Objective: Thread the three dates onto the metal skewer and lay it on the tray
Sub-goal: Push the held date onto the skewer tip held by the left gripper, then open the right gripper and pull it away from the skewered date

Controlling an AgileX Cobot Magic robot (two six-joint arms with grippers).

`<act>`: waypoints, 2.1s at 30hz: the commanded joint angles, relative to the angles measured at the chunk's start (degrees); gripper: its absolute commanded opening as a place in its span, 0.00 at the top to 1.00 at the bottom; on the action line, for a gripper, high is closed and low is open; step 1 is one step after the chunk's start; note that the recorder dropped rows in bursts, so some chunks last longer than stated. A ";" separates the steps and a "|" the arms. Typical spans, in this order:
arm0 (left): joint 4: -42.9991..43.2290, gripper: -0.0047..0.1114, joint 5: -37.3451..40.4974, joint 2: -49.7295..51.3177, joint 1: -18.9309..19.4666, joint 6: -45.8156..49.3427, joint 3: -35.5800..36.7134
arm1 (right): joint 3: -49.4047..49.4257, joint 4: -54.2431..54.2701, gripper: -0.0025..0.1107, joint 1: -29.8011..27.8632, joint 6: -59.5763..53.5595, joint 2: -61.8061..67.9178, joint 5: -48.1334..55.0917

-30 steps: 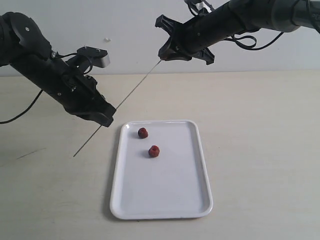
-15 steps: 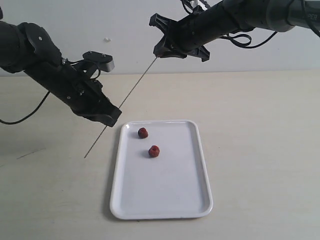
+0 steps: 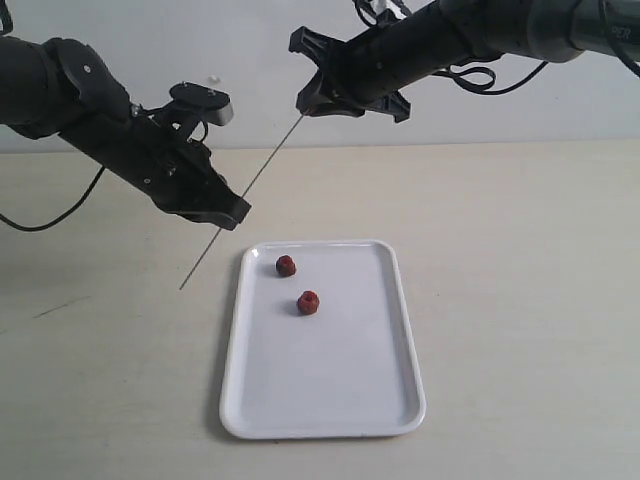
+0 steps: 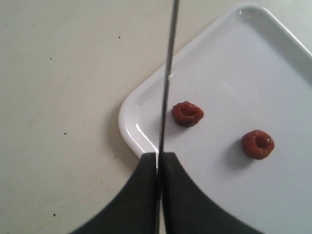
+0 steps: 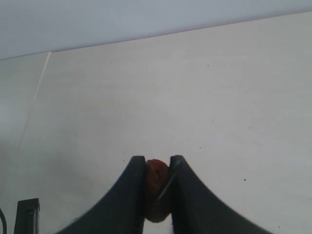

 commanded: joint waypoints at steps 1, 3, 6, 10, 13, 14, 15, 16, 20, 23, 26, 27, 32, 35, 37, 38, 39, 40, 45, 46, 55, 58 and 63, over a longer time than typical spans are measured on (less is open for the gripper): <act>-3.59 0.96 -5.88 -0.66 -0.05 -1.46 -1.36 | 0.14 -0.44 0.92 1.96 -0.78 -0.17 4.66; -3.65 0.96 -6.45 -0.66 -0.05 -1.46 -1.36 | 0.14 -0.32 0.92 2.62 -0.78 -0.17 4.51; -3.80 0.96 -7.69 -0.66 -0.05 -1.46 -1.36 | 0.14 -0.42 0.92 3.50 -0.90 -0.17 4.90; -4.45 0.96 -9.21 -0.66 -0.05 -1.31 -1.36 | 0.14 -0.53 0.92 4.73 -1.09 -0.17 5.39; -4.44 0.96 -10.11 -0.66 -0.05 -1.31 -1.36 | 0.14 -0.53 0.92 5.46 -1.58 -0.17 5.49; -4.44 0.96 -10.24 -0.66 -0.05 -1.31 -1.36 | 0.14 -0.53 0.92 6.03 -2.03 -0.17 5.62; -4.44 0.96 -10.24 -0.66 -0.05 -1.31 -1.36 | 0.14 -0.53 0.92 6.11 -2.03 -0.17 5.62; -4.44 0.96 -10.62 -0.66 -0.05 -1.21 -1.36 | 0.14 -0.53 0.92 6.42 -2.01 -0.17 5.84; -4.77 0.96 -11.07 -0.66 -0.05 -1.21 -1.36 | 0.14 -0.53 0.92 6.46 -2.01 -0.17 6.65; -4.81 0.96 -10.85 -0.66 -0.05 -1.21 -1.36 | 0.14 -0.53 0.92 6.46 -2.01 -0.17 6.65; -4.81 0.96 -10.71 -0.66 -0.05 -0.92 -1.36 | 0.14 -0.53 0.90 6.46 -2.56 -0.17 6.65; -4.81 0.96 -10.68 -0.66 -0.05 -0.60 -1.36 | 0.14 -0.53 0.87 6.46 -2.98 -0.17 6.65; -4.81 0.96 -10.53 -0.66 -0.05 0.20 -1.36 | 0.14 -0.53 0.60 6.46 -3.50 -0.17 6.65; -4.81 0.96 -10.31 -0.66 -0.05 0.45 -1.36 | 0.14 -0.53 0.47 6.46 -3.50 -0.17 6.65; -4.81 0.96 -10.31 -0.66 -0.05 0.45 -1.36 | 0.14 -0.53 0.45 6.46 -3.50 -0.17 6.54; -4.81 0.96 -10.19 -0.66 -0.05 0.45 -1.36 | 0.14 -0.53 0.45 6.46 -3.50 -0.17 6.54; -4.81 0.96 -9.87 -0.66 -0.05 0.45 -1.36 | 0.14 -0.53 0.45 6.46 -3.50 -0.17 6.54; -4.81 0.96 -9.55 -0.66 -0.05 0.53 -1.36 | 0.14 -0.53 0.45 6.46 -3.50 -0.17 6.54; -4.81 0.96 -7.06 -0.66 -0.05 1.82 -1.36 | 0.14 -0.55 0.45 6.32 -3.50 -1.37 5.54; -4.70 0.96 -6.26 -0.66 -0.05 1.96 -1.36 | 0.14 -0.55 0.45 6.32 -3.50 -1.92 5.23; -0.86 0.96 0.85 -0.66 -0.05 -0.30 -1.36 | 0.14 -16.00 0.45 5.91 4.66 -8.49 2.82; 5.29 0.96 2.82 -0.77 -0.05 -5.53 -1.36 | 0.14 -23.02 0.45 5.04 8.64 -10.23 4.68; 17.40 0.96 9.16 -1.32 -0.05 -16.44 -1.36 | 0.14 -27.59 0.45 3.13 10.07 -11.04 9.25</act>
